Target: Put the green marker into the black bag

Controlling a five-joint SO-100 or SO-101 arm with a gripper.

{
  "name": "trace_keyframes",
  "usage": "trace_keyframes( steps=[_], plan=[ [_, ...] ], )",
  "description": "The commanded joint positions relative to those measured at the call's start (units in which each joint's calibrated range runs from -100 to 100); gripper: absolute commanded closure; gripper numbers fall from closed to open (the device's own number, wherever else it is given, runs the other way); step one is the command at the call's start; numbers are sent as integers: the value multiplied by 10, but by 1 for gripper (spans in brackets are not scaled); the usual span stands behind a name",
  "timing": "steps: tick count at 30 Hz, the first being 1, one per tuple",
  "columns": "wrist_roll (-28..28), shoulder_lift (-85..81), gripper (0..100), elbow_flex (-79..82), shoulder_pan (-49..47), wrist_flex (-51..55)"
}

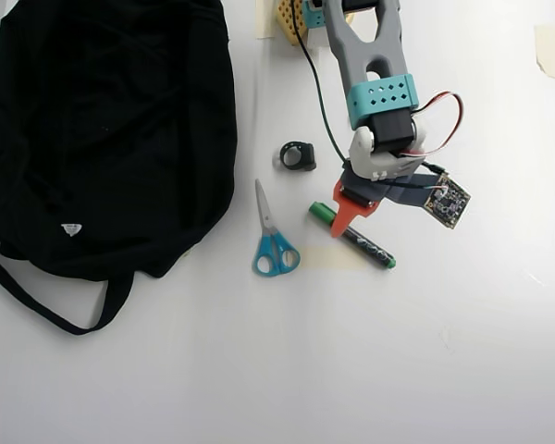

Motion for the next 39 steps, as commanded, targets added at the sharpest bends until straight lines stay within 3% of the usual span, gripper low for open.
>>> trace_keyframes(
  steps=[1, 11, 39],
  plan=[
    [-2, 13, 65, -35, -5, -30],
    [-5, 111, 65, -159, -15, -24],
    [-24, 157, 65, -162, -1, -17]
  ],
)
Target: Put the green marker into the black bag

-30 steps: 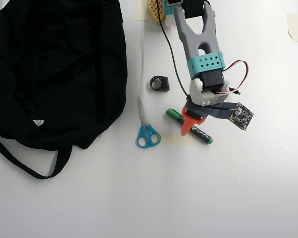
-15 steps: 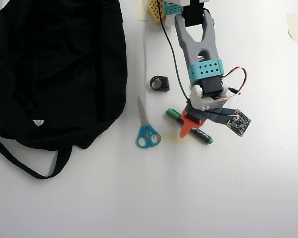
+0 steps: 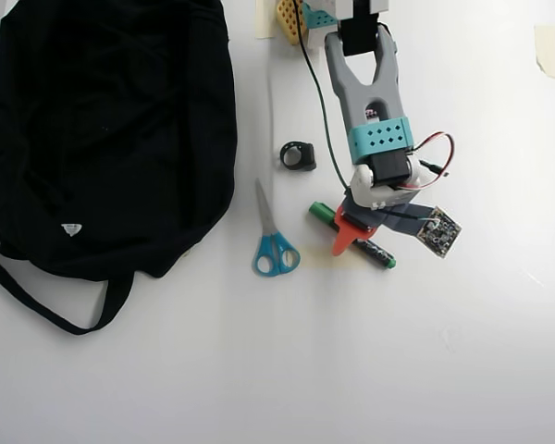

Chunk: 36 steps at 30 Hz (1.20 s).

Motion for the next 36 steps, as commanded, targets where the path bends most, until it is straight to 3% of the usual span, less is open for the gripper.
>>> trace_keyframes(
  steps=[1, 36],
  plan=[
    [-3, -9, 65, -25, 6, 3],
    [-10, 2, 65, -8, 8, 15]
  ],
)
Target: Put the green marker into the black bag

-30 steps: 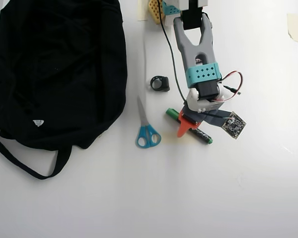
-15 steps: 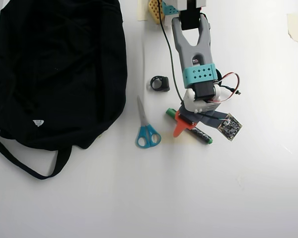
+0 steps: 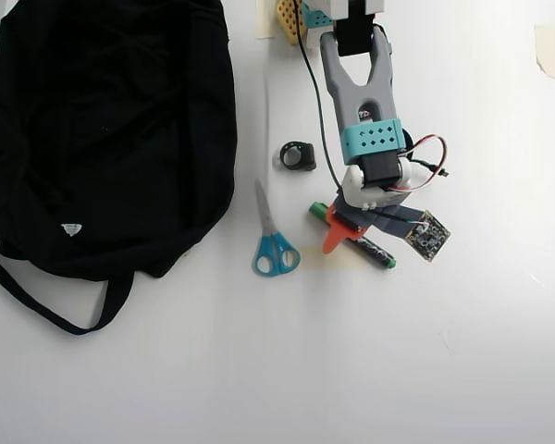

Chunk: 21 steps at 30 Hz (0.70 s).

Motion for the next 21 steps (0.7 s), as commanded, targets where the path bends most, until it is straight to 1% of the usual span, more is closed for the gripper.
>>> trace_keyframes(
  steps=[1, 10, 12, 16, 21],
  plan=[
    [-1, 7, 65, -10, -7, 3],
    [0, 11, 65, -17, -8, -3],
    [0, 11, 67, -17, -8, -3],
    [0, 11, 75, -17, -8, -3],
    [0, 11, 77, -17, -8, -3]
  ],
)
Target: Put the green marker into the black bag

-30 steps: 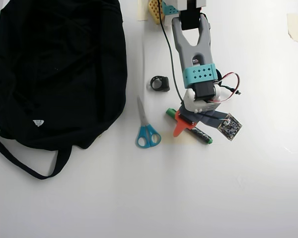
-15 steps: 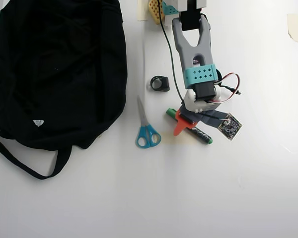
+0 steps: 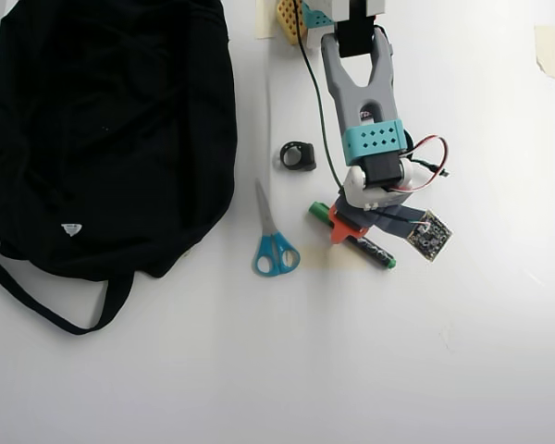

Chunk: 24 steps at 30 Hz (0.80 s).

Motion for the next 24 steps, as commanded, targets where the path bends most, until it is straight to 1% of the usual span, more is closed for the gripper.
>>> trace_keyframes(
  steps=[1, 11, 17, 21, 24],
  plan=[
    [1, -1, 77, -15, -4, -3],
    [1, -2, 78, -15, -1, -3],
    [2, -10, 89, -15, -2, -4],
    [2, -6, 92, -29, -2, -4],
    [1, -3, 96, -37, -2, -4]
  ],
)
